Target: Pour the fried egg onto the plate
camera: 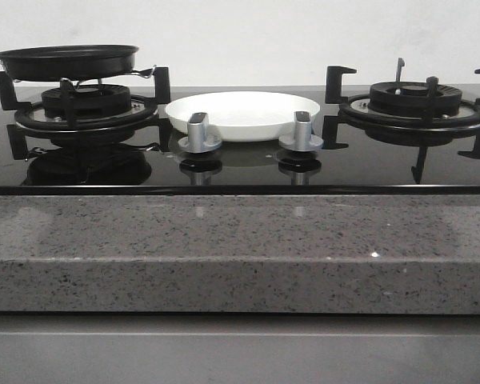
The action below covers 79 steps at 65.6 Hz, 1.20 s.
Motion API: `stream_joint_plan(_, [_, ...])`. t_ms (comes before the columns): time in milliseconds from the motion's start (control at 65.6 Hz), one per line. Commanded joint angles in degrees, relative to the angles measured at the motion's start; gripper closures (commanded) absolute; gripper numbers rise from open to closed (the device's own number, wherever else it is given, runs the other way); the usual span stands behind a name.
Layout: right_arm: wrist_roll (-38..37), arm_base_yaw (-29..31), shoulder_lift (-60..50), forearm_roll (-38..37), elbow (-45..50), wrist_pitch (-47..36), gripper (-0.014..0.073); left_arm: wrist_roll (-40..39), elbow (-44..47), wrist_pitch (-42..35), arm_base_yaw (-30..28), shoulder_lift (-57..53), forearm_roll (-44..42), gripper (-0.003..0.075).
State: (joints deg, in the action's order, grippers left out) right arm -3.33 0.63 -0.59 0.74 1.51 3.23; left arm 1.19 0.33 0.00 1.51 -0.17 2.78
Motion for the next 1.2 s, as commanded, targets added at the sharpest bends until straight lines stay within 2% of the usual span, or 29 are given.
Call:
stream_joint_plan(0, [0.33,0.21,-1.09,-0.74,-0.47,-4.27,0.0698,-0.12,0.23,-4.88,-0.14,-0.8,0.27,0.074])
stream_joint_plan(732, [0.33,0.21,-1.09,-0.74,-0.47,-4.27,0.0698,-0.12,0.23,-4.88,-0.14,-0.8,0.27,0.074])
stream_joint_plan(945, [0.33,0.21,-1.09,-0.74,-0.47,-6.57,0.0698,-0.12,0.23,-9.01,-0.14,-0.8,0.4,0.074])
stream_joint_plan(1067, [0.33,0.21,-1.09,-0.74,-2.31,-7.74,0.0698,-0.12,-2.58,-8.58,-0.14,-0.8,0.71,0.074])
stream_joint_plan(1189, [0.33,0.21,-0.91,-0.74,-7.89,-3.23,0.0698,-0.12,-9.95,-2.73,-0.14,-0.34,0.71,0.074])
